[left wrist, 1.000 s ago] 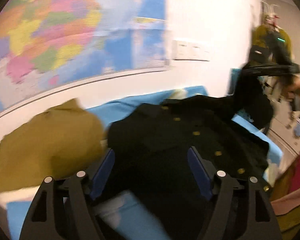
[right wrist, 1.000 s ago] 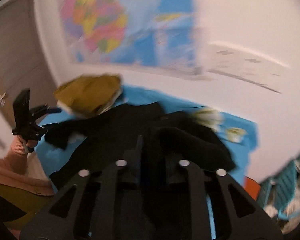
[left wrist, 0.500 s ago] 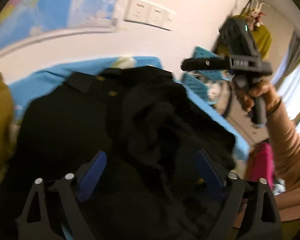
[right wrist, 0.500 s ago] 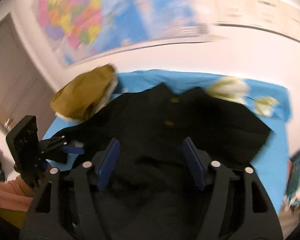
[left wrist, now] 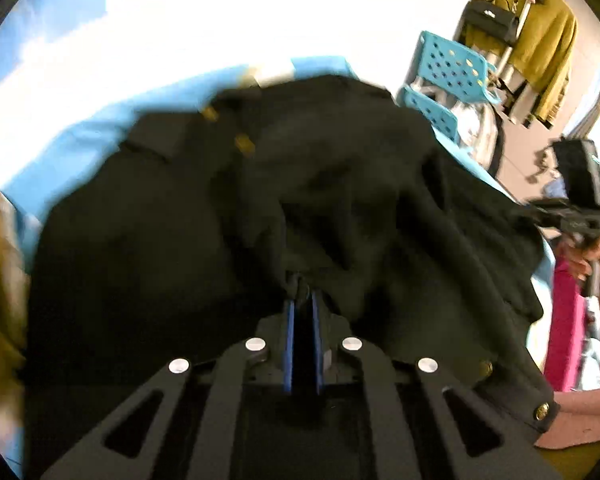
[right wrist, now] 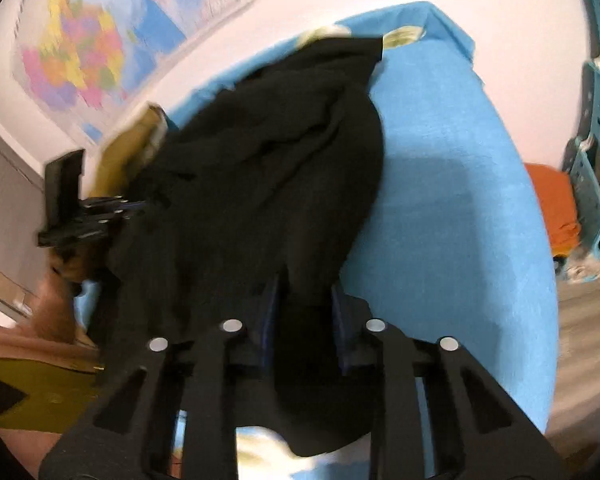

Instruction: Fold large clothes

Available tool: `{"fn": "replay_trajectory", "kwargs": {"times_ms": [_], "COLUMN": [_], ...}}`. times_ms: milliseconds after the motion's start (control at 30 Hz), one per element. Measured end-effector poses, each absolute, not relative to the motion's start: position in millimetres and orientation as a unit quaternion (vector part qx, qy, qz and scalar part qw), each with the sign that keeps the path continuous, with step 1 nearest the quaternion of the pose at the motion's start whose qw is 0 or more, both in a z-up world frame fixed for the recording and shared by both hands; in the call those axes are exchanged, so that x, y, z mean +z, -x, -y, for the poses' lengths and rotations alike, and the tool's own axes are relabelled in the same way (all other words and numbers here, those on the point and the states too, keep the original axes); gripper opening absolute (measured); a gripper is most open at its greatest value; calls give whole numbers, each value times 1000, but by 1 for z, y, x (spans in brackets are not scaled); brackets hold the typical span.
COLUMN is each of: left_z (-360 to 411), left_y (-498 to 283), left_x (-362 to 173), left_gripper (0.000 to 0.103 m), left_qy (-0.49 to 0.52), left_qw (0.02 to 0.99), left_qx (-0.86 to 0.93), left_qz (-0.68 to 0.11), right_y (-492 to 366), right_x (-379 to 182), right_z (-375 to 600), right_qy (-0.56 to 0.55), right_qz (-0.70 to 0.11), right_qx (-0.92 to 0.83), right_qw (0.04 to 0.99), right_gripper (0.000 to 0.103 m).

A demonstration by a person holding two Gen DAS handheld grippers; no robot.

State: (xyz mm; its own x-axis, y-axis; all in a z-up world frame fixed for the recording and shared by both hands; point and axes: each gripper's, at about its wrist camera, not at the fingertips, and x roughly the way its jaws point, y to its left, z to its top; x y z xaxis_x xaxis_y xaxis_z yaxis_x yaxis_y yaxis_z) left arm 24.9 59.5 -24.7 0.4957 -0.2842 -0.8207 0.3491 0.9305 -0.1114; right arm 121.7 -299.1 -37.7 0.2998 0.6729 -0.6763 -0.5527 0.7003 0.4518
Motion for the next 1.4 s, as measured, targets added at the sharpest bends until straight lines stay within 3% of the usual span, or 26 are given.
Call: {"fn": "replay_trajectory", "kwargs": {"times_ms": [167,300,367,400,433,500,533,733,767,833,967,1000,1067,1100,1267,1367,1400], "left_z": [-86,-94,-101,-107,-114,-124,-130,-128,-125,-123,-126,-127,-138,-142,-162,-161,-157], "left_y": [-31,-37,-40,-40,-39,-36,-34,-38,-40,-44,-45,-44,-43,-43,-53,-67,-74], "left_x": [8,-4,-16,-20,-21,-22,-22,-35,-37,-40,-33,-29,-13,-8,-1,-19,-28], "left_gripper": [6,13,40,54,62,75,77,74,68,30,12,8,8,8,9,20,27], "left_qy": [-62,-88,-83,-73,-66,-46,-33,-18,-21,-20,-4,-5,6,12,12,-3,-25], "left_qw": [886,873,864,864,865,864,865,858,858,856,867,873,886,890,898,886,880], "left_qx": [-136,-137,-134,-125,-121,-129,-136,-138,-135,-130,-124,-114,-100,-95,-57,-46,-31], "left_qz": [-438,-460,-479,-482,-481,-485,-482,-494,-495,-500,-482,-474,-452,-445,-436,-461,-472], "right_y": [-81,-89,-89,-89,-89,-93,-99,-182,-205,-237,-293,-298,-300,-299,-293,-302,-305], "right_x": [2,-57,-56,-46,-33,-10,-2,7,1,-7,-39,-42,-40,-32,6,-12,-20], "right_z": [349,350,351,350,349,345,338,265,250,240,213,209,203,202,228,215,212], "right_qy": [-95,-69,-70,-70,-58,-31,-24,14,16,6,-30,-30,-24,-18,-54,-17,-10], "right_qz": [-400,-491,-485,-472,-452,-419,-408,-381,-390,-406,-463,-468,-460,-446,-367,-400,-416], "right_qx": [369,307,318,323,323,317,319,323,314,314,310,310,320,322,305,268,262], "right_qw": [833,812,812,817,829,850,855,866,865,858,830,827,828,835,877,876,871], "right_gripper": [19,20,33,55,70,70,70,69,69,69,69,64,37,10,9,10,13]}}
